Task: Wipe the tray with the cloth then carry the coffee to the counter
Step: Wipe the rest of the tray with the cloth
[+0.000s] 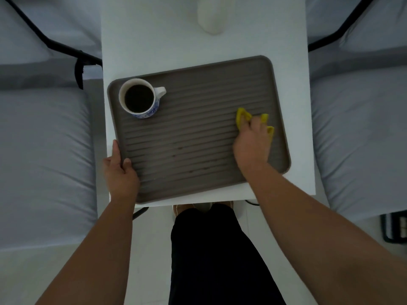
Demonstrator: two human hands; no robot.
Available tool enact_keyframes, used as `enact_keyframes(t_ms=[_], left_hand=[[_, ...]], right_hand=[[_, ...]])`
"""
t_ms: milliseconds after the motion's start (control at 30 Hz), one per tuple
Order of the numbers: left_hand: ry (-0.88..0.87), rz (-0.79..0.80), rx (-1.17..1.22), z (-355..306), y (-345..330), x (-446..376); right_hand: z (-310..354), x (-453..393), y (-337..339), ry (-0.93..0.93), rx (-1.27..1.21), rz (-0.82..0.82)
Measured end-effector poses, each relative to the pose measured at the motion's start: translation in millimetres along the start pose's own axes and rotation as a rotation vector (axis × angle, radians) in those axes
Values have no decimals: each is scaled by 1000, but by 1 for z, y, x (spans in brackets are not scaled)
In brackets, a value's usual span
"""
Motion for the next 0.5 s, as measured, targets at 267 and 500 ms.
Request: enact_keyframes(t_ms=[267,500], left_hand=[[10,23,-19,0,0,-1],[-17,18,-23,-1,0,-1]], right_hand=[[-38,-17,1,-25,92,18],[7,-10,-2,131,73,-55]])
Point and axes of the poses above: each hand's wrist, its own x-axis away from the middle knuckle, its own y-axis out of the back of the hand, z = x × y, the point moved 8 cm from there along -x, towards the middle knuckle, and after that the axes turned 13 degrees about -z, right-handed, at the moved point
